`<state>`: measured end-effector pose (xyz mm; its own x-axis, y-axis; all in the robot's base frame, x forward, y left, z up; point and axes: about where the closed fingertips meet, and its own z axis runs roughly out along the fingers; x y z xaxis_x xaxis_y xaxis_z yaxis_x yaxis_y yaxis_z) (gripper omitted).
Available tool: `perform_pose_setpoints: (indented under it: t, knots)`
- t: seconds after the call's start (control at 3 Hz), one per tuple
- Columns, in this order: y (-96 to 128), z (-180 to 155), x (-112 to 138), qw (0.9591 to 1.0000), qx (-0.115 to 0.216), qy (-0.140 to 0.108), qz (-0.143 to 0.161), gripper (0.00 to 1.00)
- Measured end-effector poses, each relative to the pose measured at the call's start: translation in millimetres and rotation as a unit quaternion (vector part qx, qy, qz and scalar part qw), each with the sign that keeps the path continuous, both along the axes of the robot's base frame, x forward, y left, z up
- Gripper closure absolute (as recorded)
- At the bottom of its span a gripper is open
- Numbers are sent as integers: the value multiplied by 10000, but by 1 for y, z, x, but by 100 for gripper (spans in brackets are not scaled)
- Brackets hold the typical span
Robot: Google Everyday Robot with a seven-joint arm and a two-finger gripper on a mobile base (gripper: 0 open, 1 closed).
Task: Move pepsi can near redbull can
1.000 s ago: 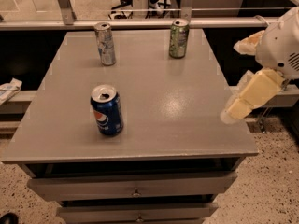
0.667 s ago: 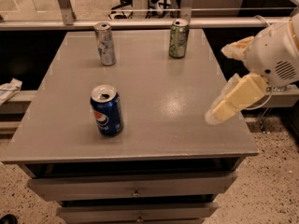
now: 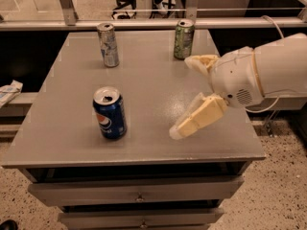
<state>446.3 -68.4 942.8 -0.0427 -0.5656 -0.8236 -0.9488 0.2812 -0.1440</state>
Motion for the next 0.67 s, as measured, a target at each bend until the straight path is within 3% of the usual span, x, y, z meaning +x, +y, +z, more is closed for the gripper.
perform_pose_setpoints:
  t: [0.33, 0.67]
  knots:
    - [9, 3, -2, 9998, 30, -144, 147, 0]
    - [8, 3, -3, 9998, 28, -137, 138, 0]
